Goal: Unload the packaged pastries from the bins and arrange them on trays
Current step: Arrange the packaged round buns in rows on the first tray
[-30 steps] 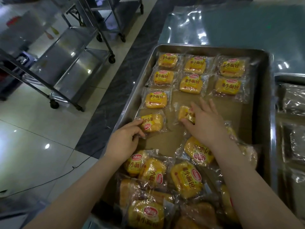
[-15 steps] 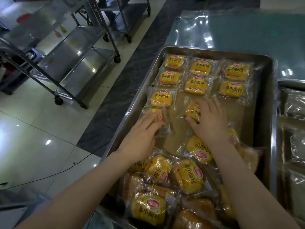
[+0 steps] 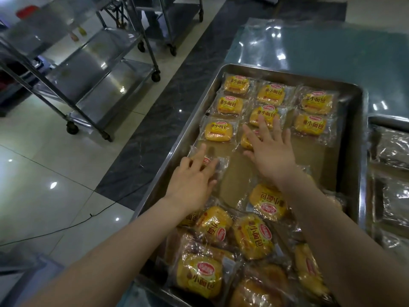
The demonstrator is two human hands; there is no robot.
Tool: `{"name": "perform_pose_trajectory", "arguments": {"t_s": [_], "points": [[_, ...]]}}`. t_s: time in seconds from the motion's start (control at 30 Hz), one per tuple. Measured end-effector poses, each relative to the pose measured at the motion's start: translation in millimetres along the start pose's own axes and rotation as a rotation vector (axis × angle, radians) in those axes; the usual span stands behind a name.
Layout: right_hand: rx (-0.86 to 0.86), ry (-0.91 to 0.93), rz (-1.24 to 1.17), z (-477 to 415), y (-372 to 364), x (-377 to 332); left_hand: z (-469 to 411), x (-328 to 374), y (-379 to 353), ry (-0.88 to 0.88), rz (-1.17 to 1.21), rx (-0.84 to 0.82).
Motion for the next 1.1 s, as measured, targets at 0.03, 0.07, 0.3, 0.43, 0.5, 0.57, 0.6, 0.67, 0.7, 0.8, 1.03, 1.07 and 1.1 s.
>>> {"name": "perform_pose_trajectory", "arguments": {"t_s": [0.03, 0.07, 0.3, 0.43, 0.5, 0.57, 0.6, 0.67, 0.7, 0.8, 1.03, 1.07, 1.1], "points": [[0.005, -0.003, -0.009, -1.9, 1.6, 0.5, -2.6, 0.9, 0.9, 0.006, -0.007, 0.007], [0.004, -0.013, -0.029, -3.0, 2.8, 1.1, -6.2, 1.6, 2.6, 0.017, -0.011, 0.013], [0.072, 0.014, -0.120, 15.8, 11.2, 9.6, -35.2, 5.1, 9.9, 0.019, -0.060, 0.090], [-0.065, 0.050, -0.064, 27.1, 0.0, 15.3, -59.1, 9.2, 6.3, -0.017, -0.021, 0.056], [-0.088, 0.030, -0.089, 29.6, -2.6, 16.7, -70.7, 8.4, 4.6, -0.024, 0.010, -0.006], [-0.100, 0.002, -0.119, 29.4, -3.6, 16.0, -76.9, 5.9, 2.5, -0.010, 0.013, -0.045], [-0.105, -0.008, -0.131, 28.6, -4.6, 14.5, -78.0, 4.8, 1.3, -0.006, 0.006, -0.049], [-0.105, -0.025, -0.153, 27.1, -6.9, 8.7, -78.0, 3.1, -0.8, -0.002, -0.003, -0.039], [-0.105, -0.033, -0.166, 27.0, -8.0, 5.1, -77.3, 2.8, -1.6, -0.001, -0.005, -0.030], [-0.109, -0.046, -0.190, 28.3, -8.8, -2.9, -74.3, 2.8, -2.8, -0.002, -0.004, -0.016], [0.006, 0.055, -0.451, 67.3, 13.3, 9.8, -57.9, 2.2, -0.6, -0.049, 0.132, 0.047], [-0.023, 0.027, -0.443, 74.8, 12.6, 17.3, -54.7, 2.5, -0.3, -0.056, 0.143, 0.051], [-0.076, -0.003, -0.441, 81.6, 11.1, 24.7, -51.8, 3.2, 0.3, -0.066, 0.147, 0.059]]}}
Point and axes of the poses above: each hand's wrist, its own z-axis away from the middle knuckle, its own y-axis out of the back of the hand, x = y × z, the point moved 4 cm from there along -z, towards the middle knuckle, and after that the axes turned 14 degrees about -x, right-handed, at the moved point
